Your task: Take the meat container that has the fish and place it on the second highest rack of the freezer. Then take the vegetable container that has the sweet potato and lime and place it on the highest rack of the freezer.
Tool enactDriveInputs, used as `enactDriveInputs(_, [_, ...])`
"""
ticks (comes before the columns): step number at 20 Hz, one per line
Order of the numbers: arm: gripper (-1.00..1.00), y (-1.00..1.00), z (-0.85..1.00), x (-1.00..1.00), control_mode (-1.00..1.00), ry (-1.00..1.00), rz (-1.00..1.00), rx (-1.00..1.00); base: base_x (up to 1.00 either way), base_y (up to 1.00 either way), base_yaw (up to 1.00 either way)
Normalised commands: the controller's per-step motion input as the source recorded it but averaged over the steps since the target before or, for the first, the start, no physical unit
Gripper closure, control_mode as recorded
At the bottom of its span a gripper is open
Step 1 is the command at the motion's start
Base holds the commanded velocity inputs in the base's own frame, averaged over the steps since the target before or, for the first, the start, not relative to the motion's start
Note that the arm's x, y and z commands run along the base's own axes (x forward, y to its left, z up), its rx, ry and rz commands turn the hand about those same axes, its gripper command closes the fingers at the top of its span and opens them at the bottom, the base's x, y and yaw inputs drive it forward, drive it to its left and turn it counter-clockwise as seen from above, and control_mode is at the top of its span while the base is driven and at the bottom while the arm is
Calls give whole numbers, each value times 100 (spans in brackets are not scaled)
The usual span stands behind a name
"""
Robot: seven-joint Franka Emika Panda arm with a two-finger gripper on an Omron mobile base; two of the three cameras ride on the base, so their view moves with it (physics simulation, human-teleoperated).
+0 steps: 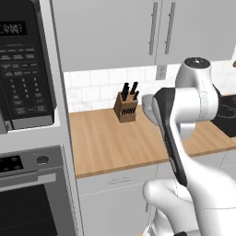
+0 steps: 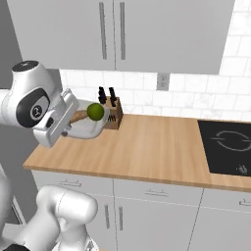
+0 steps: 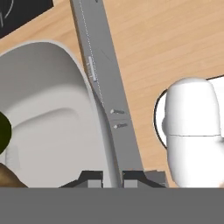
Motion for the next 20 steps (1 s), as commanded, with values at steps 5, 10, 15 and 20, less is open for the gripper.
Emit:
enactDriveInputs(5, [100, -29, 4, -19, -100, -3, 0, -1, 0, 0, 0])
enactDriveInputs(10, [100, -40, 11, -13, -100, -1, 4, 0, 0, 0, 0])
enactDriveInputs(15, [100, -9, 0, -13, -100, 0, 12, 0, 0, 0, 0])
enactDriveInputs(20, [100, 3, -6, -31, -100, -2, 1, -3, 0, 0, 0])
